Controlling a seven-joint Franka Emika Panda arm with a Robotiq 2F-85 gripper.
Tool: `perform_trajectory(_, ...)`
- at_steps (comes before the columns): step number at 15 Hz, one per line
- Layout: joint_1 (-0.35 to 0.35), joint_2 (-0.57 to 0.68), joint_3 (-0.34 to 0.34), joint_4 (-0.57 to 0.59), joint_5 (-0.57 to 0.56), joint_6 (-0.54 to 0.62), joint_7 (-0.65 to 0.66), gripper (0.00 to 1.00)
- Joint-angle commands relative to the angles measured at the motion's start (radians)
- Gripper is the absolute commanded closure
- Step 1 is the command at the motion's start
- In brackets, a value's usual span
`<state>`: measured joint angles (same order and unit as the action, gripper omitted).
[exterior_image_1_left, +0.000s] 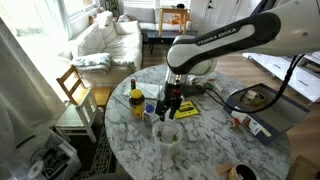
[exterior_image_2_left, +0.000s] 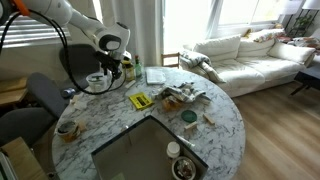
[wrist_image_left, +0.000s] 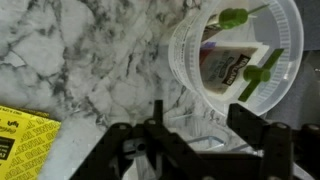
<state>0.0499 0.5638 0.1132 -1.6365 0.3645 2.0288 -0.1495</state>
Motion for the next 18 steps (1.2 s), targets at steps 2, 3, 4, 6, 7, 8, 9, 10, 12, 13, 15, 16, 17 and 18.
perform_trajectory(2, -0.033, -0.052, 0.019, -0.072, 0.016, 0.064, -0.047, 0.18)
perform_trajectory(3, -0.038, -0.059, 0.021, -0.075, 0.020, 0.063, -0.054, 0.18)
perform_trajectory(4, -0.045, -0.065, 0.024, -0.073, 0.026, 0.049, -0.060, 0.13)
perform_trajectory(6, -0.058, -0.072, 0.029, -0.071, 0.034, 0.021, -0.083, 0.00)
perform_trajectory(7, -0.061, -0.075, 0.030, -0.070, 0.033, 0.010, -0.091, 0.00)
perform_trajectory(8, -0.064, -0.077, 0.033, -0.070, 0.032, -0.008, -0.104, 0.00)
perform_trajectory(9, -0.066, -0.078, 0.036, -0.071, 0.027, -0.035, -0.118, 0.00)
perform_trajectory(10, -0.067, -0.078, 0.038, -0.071, 0.023, -0.065, -0.131, 0.00)
perform_trajectory(12, -0.060, -0.072, 0.035, -0.073, 0.012, -0.104, -0.140, 0.00)
perform_trajectory(13, -0.058, -0.069, 0.035, -0.077, 0.014, -0.111, -0.143, 0.01)
perform_trajectory(15, -0.054, -0.065, 0.038, -0.086, 0.021, -0.100, -0.148, 0.23)
perform_trajectory(16, -0.051, -0.064, 0.039, -0.091, 0.022, -0.088, -0.150, 0.30)
perform_trajectory(17, -0.051, -0.061, 0.039, -0.092, 0.020, -0.092, -0.151, 0.38)
perform_trajectory(18, -0.051, -0.059, 0.041, -0.095, 0.024, -0.087, -0.149, 0.48)
